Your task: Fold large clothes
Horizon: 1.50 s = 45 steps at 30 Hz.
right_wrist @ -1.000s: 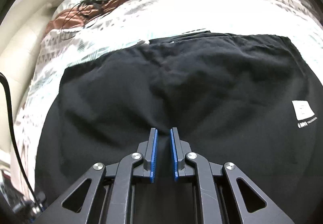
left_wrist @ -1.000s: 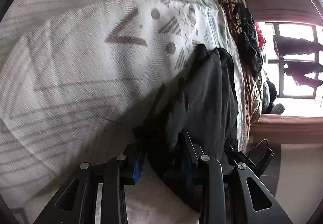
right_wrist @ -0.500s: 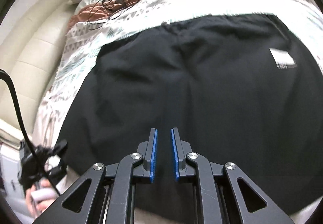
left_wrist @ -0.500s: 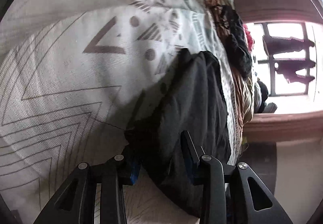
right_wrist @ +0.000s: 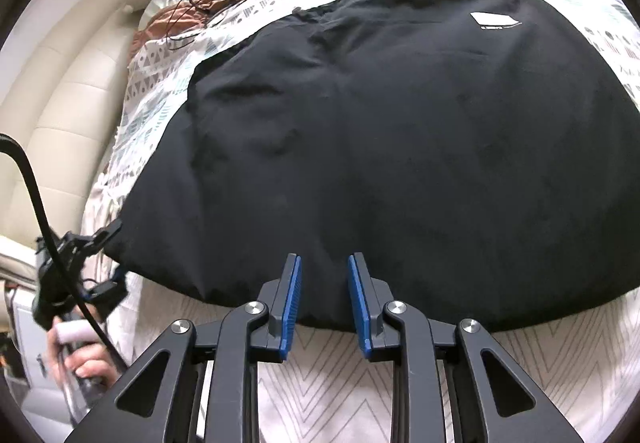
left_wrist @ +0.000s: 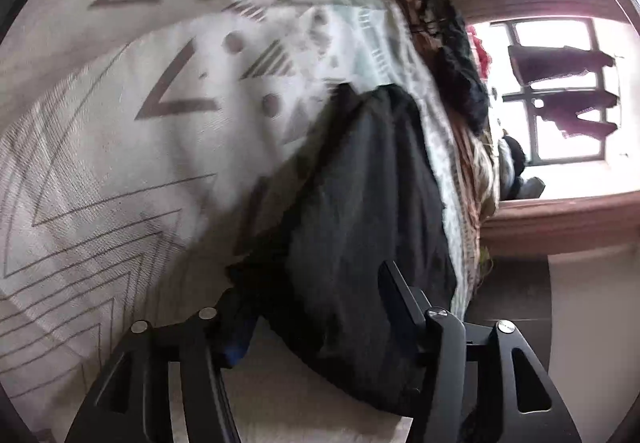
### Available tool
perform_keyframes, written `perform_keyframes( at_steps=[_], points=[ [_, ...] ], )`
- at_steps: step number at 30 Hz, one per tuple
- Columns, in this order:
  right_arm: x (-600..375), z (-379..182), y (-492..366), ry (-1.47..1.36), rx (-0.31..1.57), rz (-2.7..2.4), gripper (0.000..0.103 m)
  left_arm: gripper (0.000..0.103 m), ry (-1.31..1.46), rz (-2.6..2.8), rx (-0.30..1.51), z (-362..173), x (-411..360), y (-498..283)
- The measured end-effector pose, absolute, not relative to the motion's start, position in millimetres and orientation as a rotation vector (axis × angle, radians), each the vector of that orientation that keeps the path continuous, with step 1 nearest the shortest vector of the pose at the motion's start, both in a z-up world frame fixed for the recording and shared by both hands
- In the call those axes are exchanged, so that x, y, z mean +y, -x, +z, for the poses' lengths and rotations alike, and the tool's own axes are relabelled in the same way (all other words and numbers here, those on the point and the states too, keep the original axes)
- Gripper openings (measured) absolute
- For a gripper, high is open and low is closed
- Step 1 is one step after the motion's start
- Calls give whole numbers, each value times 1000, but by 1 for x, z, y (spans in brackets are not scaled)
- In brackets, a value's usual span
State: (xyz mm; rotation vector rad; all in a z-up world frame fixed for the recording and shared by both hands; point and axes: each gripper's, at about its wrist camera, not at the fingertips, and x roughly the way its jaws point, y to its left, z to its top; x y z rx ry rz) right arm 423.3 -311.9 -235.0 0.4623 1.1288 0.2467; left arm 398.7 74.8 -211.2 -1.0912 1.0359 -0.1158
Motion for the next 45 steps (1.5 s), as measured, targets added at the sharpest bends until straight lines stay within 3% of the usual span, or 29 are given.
perform_keyframes(
  at_steps=[8,10,12,13,16,17,27,32,45],
  points=[
    [-290,-230,-419,-426,1126,295,26,58,1057,-111,1022,-214,75,-407],
    [-281,-237,-421,-409,1141,296,35,45,1041,-105,1022,-213,74,-407],
    [-273,-245,-423,-385,1139,292,35,26,1031,-115,1021,-209,74,-407],
    [-269,-249,-424,-357,1132,276,35,22,1034,-130,1012,-205,75,-407],
    [-265,-254,-424,-327,1120,224,18,14,1003,-182,974,-185,71,-406],
    [-266,-255,-425,-331,1119,215,17,13,989,-200,958,-175,67,-406],
    [-288,-252,-420,-447,1113,310,14,11,891,-384,862,-91,17,-410],
    [-314,-226,-391,-447,1003,327,21,11,812,-459,856,-56,-19,-417],
    [-407,-224,-326,-603,940,141,21,11,626,-590,875,-18,-113,-429]
  ],
)
